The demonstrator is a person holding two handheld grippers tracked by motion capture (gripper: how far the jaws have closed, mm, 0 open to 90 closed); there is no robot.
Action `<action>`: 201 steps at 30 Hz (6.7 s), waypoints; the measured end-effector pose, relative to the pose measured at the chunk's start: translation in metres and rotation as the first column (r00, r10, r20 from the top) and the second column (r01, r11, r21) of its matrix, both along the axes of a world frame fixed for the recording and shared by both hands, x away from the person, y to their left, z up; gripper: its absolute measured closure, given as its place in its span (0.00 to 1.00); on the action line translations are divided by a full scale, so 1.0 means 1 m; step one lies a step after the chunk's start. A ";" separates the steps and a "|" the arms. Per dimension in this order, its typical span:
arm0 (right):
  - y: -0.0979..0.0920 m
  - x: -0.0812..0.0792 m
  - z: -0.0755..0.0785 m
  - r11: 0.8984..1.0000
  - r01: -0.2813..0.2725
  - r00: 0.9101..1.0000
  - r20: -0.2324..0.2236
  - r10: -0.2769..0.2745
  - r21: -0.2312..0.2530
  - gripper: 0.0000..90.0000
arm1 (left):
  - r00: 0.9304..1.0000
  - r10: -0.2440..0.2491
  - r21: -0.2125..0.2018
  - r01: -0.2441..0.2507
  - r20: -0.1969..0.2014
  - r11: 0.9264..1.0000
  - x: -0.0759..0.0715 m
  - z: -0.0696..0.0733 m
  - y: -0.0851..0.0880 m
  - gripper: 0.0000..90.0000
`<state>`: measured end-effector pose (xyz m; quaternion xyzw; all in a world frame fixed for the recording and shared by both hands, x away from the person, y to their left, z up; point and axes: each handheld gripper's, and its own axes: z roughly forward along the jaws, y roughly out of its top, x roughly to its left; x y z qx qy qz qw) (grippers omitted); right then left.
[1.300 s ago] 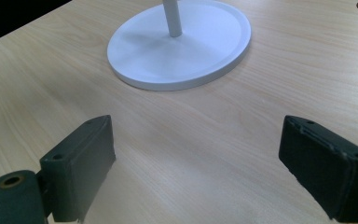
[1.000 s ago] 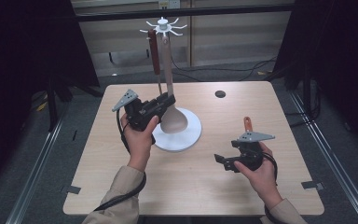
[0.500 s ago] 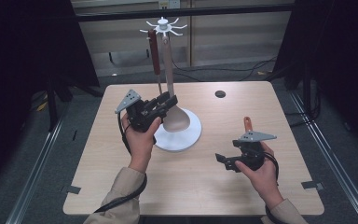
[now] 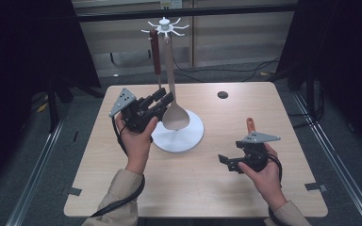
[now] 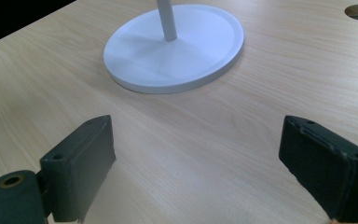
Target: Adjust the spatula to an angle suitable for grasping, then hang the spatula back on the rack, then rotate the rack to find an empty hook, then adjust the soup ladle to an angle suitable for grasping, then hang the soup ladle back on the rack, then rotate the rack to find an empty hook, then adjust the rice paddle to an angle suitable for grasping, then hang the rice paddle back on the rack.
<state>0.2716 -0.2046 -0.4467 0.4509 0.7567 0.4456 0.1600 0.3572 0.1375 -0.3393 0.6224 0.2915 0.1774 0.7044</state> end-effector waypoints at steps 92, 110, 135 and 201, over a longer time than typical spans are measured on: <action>-0.008 0.000 0.006 0.999 0.008 1.000 0.028 -0.008 0.031 0.10 | 0.979 0.087 -0.129 -0.064 0.185 0.990 0.018 0.094 -0.033 0.98; -0.009 0.000 0.007 0.999 0.010 0.999 0.030 -0.011 0.032 0.10 | 0.978 0.111 -0.138 -0.087 0.179 0.987 0.019 0.093 -0.024 0.99; -0.008 0.000 0.007 0.999 0.010 1.000 0.029 -0.011 0.035 0.10 | 0.976 0.135 -0.154 -0.109 0.170 0.982 0.022 0.095 -0.012 0.99; -0.023 0.004 0.002 0.998 0.057 0.998 0.020 -0.058 0.025 0.10 | 0.996 0.008 -0.074 -0.001 0.090 0.997 -0.008 0.025 -0.009 0.65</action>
